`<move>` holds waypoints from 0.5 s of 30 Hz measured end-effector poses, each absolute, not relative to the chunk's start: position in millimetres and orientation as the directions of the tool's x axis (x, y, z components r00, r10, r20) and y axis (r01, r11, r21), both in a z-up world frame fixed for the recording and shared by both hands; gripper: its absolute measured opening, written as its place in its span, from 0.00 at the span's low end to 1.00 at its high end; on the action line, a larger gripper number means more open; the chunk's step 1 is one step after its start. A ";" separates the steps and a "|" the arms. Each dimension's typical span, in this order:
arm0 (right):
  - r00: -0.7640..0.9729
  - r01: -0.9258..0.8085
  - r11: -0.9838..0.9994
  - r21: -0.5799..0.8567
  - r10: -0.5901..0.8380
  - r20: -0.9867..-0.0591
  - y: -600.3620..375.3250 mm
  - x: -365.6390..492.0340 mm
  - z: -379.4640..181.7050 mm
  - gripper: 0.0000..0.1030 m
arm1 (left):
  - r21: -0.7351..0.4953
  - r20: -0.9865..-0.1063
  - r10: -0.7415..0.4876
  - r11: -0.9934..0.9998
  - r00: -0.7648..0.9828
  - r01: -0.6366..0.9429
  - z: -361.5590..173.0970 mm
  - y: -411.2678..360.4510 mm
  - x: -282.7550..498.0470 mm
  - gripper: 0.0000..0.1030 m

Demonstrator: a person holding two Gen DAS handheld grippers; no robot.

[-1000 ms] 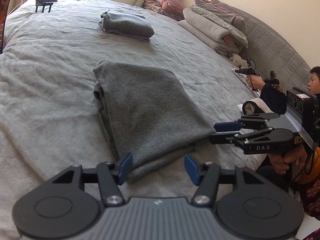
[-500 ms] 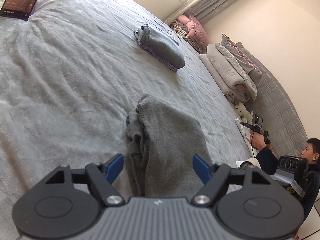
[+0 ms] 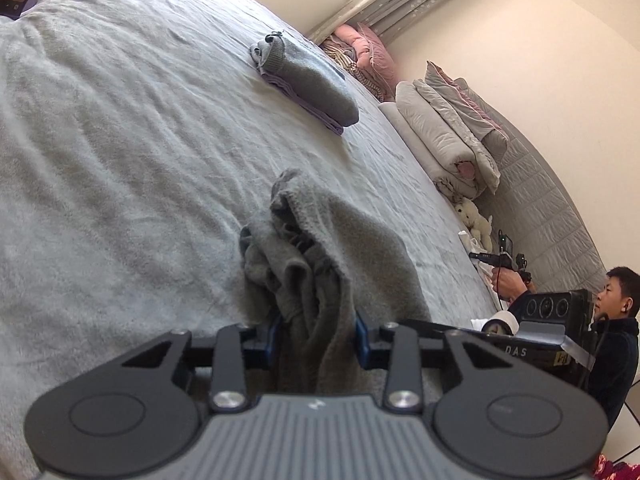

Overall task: Fold clothes
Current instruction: 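Grasp the folded sweater with both grippers and lift it, then carry the sweater onto the stack of folded clothes and open both grippers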

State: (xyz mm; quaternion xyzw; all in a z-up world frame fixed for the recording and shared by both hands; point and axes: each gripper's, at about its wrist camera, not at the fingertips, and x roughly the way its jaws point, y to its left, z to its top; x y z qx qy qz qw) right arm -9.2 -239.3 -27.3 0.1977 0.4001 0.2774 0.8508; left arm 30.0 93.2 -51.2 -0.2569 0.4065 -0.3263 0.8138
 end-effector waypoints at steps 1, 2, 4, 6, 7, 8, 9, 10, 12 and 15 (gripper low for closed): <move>0.531 -0.312 0.767 0.561 0.631 -0.566 -240.0 -9.2 -26.8 0.34 | -0.686 -0.487 -0.742 0.651 0.461 0.323 -51.1 92.7 30.6 0.31; 0.537 -0.313 0.763 0.565 0.633 -0.558 -241.0 -9.7 -25.2 0.30 | -0.681 -0.482 -0.740 0.653 0.468 0.332 -48.6 91.3 29.8 0.29; 0.552 -0.321 0.757 0.570 0.638 -0.536 -243.0 -10.7 -20.6 0.26 | -0.666 -0.470 -0.737 0.657 0.485 0.354 -39.9 89.2 28.1 0.28; 0.568 -0.329 0.754 0.568 0.639 -0.519 -244.0 -9.2 -15.1 0.24 | -0.667 -0.455 -0.739 0.652 0.496 0.361 -32.1 86.1 31.7 0.28; 0.575 -0.333 0.754 0.566 0.638 -0.511 -244.4 -7.8 -12.2 0.23 | -0.669 -0.445 -0.741 0.648 0.502 0.363 -27.9 84.3 35.4 0.28; 0.581 -0.336 0.753 0.566 0.639 -0.504 -245.0 -6.3 -9.7 0.23 | -0.670 -0.440 -0.741 0.647 0.507 0.364 -24.5 82.8 38.4 0.28; 0.588 -0.336 0.751 0.569 0.639 -0.496 -246.5 -3.3 -7.2 0.23 | -0.670 -0.432 -0.739 0.647 0.517 0.365 -20.4 81.3 42.9 0.27; 0.597 -0.335 0.749 0.572 0.638 -0.486 -248.7 1.2 -4.4 0.23 | -0.670 -0.426 -0.739 0.645 0.523 0.366 -17.7 81.4 47.7 0.27; 0.614 -0.335 0.747 0.574 0.635 -0.468 -252.3 11.4 2.1 0.23 | -0.673 -0.413 -0.739 0.641 0.532 0.369 -11.8 77.4 59.7 0.27; 0.639 -0.337 0.746 0.575 0.630 -0.442 -257.1 28.0 12.5 0.23 | -0.670 -0.397 -0.738 0.640 0.546 0.377 -2.8 70.6 77.5 0.27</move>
